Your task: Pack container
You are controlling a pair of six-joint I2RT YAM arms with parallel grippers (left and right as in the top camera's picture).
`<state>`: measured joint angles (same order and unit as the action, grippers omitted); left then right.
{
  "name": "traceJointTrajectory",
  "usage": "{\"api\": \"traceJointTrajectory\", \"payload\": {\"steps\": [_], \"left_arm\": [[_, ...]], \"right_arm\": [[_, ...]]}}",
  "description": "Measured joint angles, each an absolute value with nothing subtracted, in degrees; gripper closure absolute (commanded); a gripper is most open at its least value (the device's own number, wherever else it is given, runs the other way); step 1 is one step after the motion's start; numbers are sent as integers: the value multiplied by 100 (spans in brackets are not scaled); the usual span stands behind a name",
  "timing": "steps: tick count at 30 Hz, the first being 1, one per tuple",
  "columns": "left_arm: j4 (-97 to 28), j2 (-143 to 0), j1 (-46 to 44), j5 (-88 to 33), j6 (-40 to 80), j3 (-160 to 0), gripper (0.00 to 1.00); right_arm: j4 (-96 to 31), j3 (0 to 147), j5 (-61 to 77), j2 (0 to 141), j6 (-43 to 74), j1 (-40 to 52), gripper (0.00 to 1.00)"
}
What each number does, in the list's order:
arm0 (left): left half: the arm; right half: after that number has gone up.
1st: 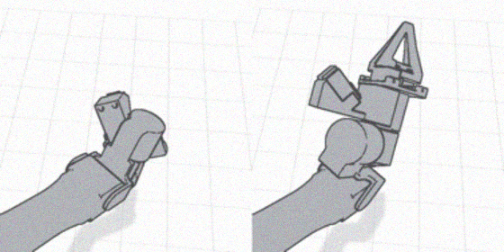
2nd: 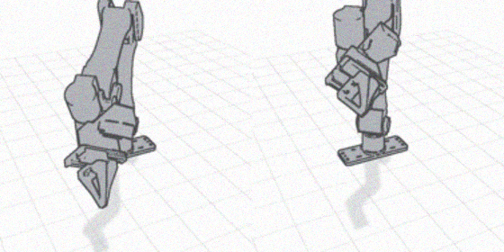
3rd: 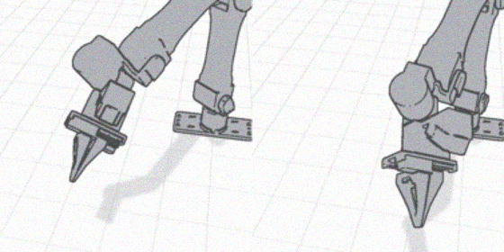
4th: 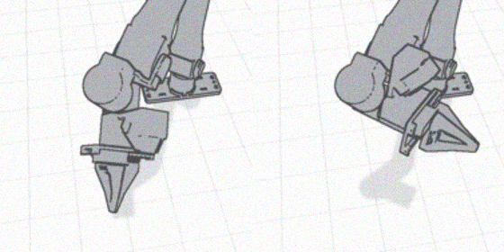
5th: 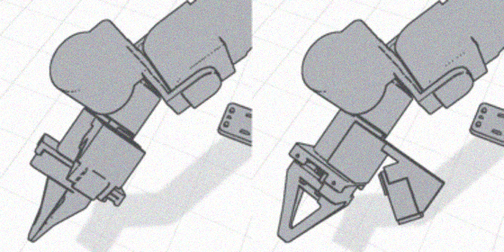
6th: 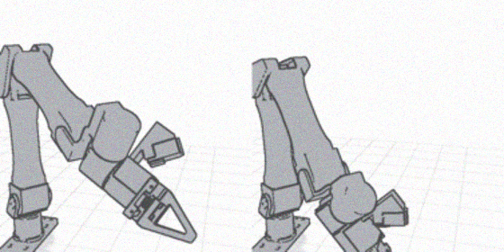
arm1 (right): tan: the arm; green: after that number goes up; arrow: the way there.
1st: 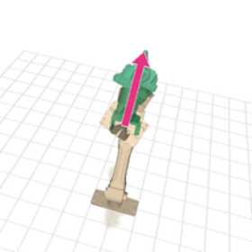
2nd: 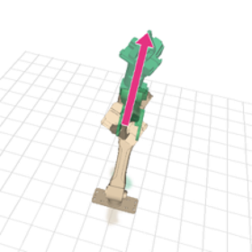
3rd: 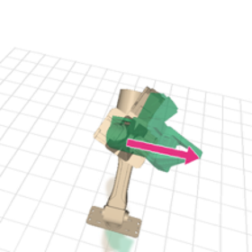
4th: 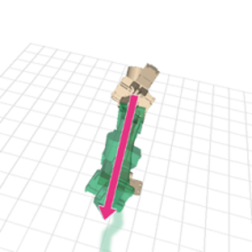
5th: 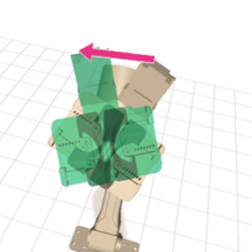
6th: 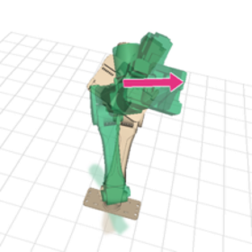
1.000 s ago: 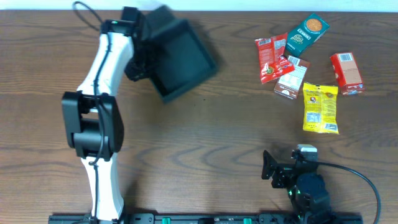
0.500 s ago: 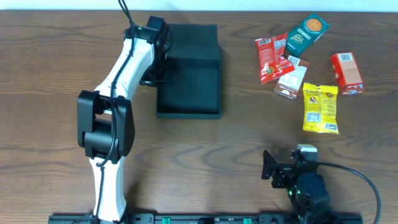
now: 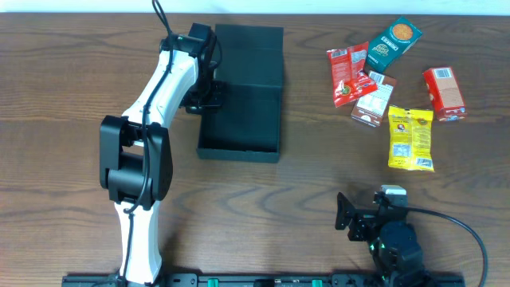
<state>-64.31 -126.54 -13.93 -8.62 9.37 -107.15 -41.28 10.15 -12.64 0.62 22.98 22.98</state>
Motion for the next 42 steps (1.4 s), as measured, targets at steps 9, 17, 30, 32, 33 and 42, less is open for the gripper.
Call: {"api": "traceJointTrajectory", "payload": {"steps": [9,17,30,32,33,42], "left_arm": [[-6438,-12654,-1393,-862,1542,-10715,85],[-6434,-12654,-1393,-884,1782,-10715,20],[-6976,-12593,-1339,-1122,1743,-11472,4],[-7089,-12460,-1304,-1127,1660,-11865,4],[-7087,-12363,-1286,-1125,1640,-12011,4],[-6611,-11526,-1129,-709,1564,-12648,5]], "right_arm": [[-4128,1015,-1264,62,2298,2298,1],[-4128,1015,-1264,62,2298,2298,1],[-4128,1015,-1264,62,2298,2298,1],[-4128,1015,-1264,62,2298,2298,1],[-4128,1015,-1262,62,2298,2298,1],[-3822,1011,-1258,62,2392,2298,1]]}}
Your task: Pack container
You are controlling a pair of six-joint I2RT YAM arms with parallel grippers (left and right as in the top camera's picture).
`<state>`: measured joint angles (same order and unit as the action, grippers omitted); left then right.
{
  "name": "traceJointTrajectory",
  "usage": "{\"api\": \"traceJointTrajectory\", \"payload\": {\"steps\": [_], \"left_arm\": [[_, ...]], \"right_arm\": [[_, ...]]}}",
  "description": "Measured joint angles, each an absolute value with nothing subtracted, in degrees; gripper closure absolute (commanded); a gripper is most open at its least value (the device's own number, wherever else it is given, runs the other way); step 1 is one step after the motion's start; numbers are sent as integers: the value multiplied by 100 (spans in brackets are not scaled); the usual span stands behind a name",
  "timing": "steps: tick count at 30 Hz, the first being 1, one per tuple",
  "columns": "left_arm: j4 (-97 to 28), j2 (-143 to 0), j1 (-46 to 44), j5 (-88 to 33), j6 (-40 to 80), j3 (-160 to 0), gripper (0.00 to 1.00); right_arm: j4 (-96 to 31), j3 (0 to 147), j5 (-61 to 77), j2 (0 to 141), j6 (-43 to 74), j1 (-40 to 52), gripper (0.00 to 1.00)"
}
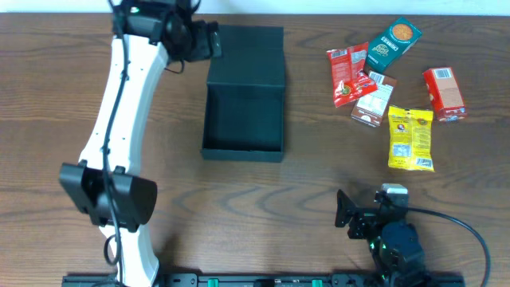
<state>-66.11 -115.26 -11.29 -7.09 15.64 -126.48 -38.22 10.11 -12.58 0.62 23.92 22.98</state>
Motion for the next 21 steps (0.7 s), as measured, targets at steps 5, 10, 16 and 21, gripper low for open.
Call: {"api": "traceJointTrajectory", "payload": {"steps": [5,10,16,21], "left_arm": [[-6451,-11480,-952,-657,1559,-12654,5],[-6316,-11480,-867,-843,1559,-12654,5],[-6300,-11480,-871,-982,1557,-12654,5],[-6324,-11480,-871,-1144,1555,-12654,5]], "right_arm": [[-2823,958,-989,64,3328,2298,1],[-1238,939,-703,62,4104,2298,1],[-676,926,-515,67,4602,2298,1],[1164,915,-735,62,4259,2279,1]]}}
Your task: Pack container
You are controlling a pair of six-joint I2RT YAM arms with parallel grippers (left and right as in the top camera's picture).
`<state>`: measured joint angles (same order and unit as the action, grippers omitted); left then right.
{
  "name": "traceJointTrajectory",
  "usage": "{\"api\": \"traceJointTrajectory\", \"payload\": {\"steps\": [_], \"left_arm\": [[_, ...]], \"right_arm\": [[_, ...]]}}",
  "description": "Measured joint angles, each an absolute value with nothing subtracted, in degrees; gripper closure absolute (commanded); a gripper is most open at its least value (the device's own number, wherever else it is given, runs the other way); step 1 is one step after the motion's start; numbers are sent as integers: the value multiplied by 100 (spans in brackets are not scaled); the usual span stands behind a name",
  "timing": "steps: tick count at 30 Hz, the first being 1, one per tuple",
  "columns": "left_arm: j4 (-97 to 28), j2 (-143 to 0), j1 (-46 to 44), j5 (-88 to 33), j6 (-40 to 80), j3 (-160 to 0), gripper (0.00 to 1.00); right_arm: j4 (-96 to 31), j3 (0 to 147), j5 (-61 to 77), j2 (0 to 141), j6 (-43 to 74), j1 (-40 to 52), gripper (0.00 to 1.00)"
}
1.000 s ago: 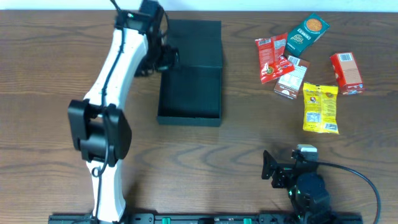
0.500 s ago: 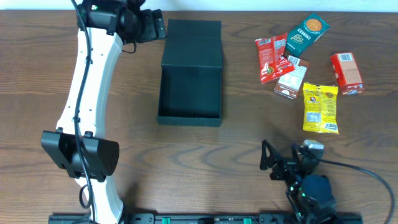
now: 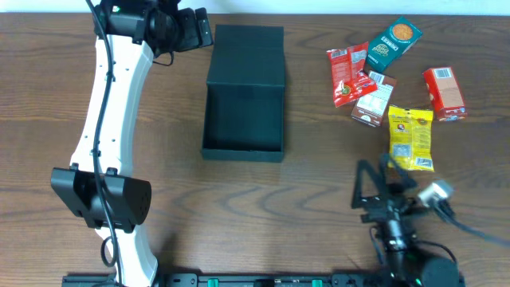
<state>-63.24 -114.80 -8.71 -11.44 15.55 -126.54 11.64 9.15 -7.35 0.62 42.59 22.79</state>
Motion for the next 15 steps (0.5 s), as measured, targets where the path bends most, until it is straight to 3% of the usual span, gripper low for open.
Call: {"api": "traceJointTrajectory", "payload": {"steps": [5,15], "left_arm": [[-6342,-11480,-871,-1210,1555,-12654,4],[-6366,-11480,-873,-1232,1525,-12654,5]], "right_arm": [[458,1350,-1090,373,3378,1935,1],[-1745,4974,-576,4547,1577,281,1]]}}
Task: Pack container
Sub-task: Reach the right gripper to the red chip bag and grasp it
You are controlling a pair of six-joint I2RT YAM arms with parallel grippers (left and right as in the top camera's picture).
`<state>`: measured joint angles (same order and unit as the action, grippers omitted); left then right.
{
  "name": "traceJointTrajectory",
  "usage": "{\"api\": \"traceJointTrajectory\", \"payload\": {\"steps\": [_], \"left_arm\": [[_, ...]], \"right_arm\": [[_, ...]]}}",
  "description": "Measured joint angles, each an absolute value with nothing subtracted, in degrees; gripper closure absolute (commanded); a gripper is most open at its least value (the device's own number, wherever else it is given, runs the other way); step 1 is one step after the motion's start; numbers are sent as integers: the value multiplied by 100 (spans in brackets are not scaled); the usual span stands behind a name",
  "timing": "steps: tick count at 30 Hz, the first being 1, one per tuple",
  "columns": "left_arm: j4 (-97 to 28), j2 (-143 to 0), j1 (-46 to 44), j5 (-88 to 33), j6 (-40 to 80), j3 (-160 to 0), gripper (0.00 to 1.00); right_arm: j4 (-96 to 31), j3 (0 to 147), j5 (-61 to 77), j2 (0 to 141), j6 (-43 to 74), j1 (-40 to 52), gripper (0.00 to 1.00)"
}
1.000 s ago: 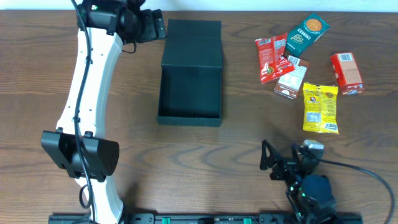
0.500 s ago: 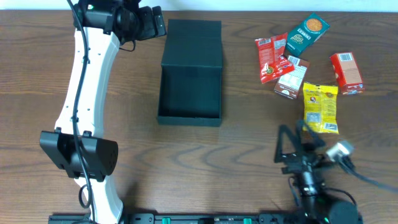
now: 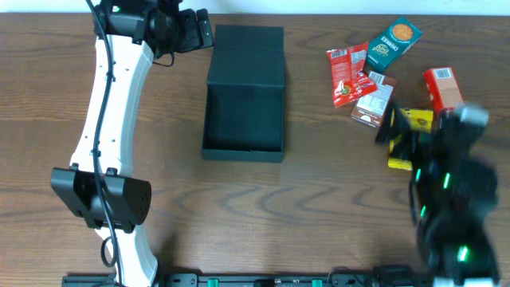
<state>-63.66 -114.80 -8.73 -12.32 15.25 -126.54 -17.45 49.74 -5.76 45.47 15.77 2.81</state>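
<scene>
The black container (image 3: 243,119) lies open in the middle of the table, its lid (image 3: 248,49) folded back at the far end. My left gripper (image 3: 201,26) hovers open beside the lid's far left corner and holds nothing. The snacks lie at the right: a red packet (image 3: 344,73), a teal packet (image 3: 393,41), a brown-and-white bar (image 3: 372,102), a red box (image 3: 441,85) and a yellow packet (image 3: 413,119). My right gripper (image 3: 389,126), blurred by motion, stands open over the yellow packet's left edge. The right arm covers most of that packet.
The left arm's white links (image 3: 111,119) run down the left side of the table to its base (image 3: 102,199). The right arm's blurred body (image 3: 450,199) fills the near right corner. A black rail (image 3: 263,279) lines the front edge.
My right arm has gone from the near edge of the table to over the yellow packet. The left arm and the container have not moved.
At first my left gripper was at the container's left wall and the right arm was folded at the front edge. Then the left gripper stood off the lid's far left corner, the container slightly shifted right. The right arm then rose, and now reaches over the snacks.
</scene>
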Motion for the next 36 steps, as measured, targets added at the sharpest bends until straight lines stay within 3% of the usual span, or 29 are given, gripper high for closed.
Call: {"api": "traceJointTrajectory", "payload": {"steps": [8,17,24,36], "left_arm": [[-6451,-11480,-873,-1216,1518,-12654,5],[-6523,-11480,-871,-1181,1518,-12654,4],[-6573,-11480,-873,-1153,1518,-12654,5],[-6707,-11480,-871,-939,1518,-12650,5]], "right_arm": [[-2779,7865,47,8283,1269,-333,1],[-3470,10908,161,11791,2204,-377,1],[-3227,12116,-5,13397,2773,-379,1],[-1645,12258,320,14400,2950,-574,1]]}}
